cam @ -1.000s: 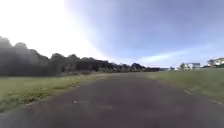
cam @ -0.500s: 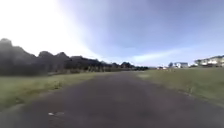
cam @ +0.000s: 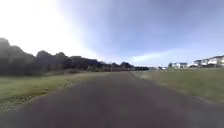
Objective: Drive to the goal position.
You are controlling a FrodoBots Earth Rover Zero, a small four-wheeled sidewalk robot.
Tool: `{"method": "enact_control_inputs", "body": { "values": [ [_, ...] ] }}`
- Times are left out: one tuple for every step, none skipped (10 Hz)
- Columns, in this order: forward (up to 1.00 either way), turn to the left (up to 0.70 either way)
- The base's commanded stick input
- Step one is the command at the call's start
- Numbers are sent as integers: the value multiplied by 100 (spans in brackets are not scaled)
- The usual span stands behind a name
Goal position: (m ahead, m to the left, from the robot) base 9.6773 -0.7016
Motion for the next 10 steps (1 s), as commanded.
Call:
{"method": "enact_control_inputs", "body": {
  "values": [
    [100,0],
    [100,0],
    [100,0],
    [100,0],
    [100,0],
    [100,0],
    [100,0],
    [100,0],
    [100,0],
    [100,0]
  ]
}}
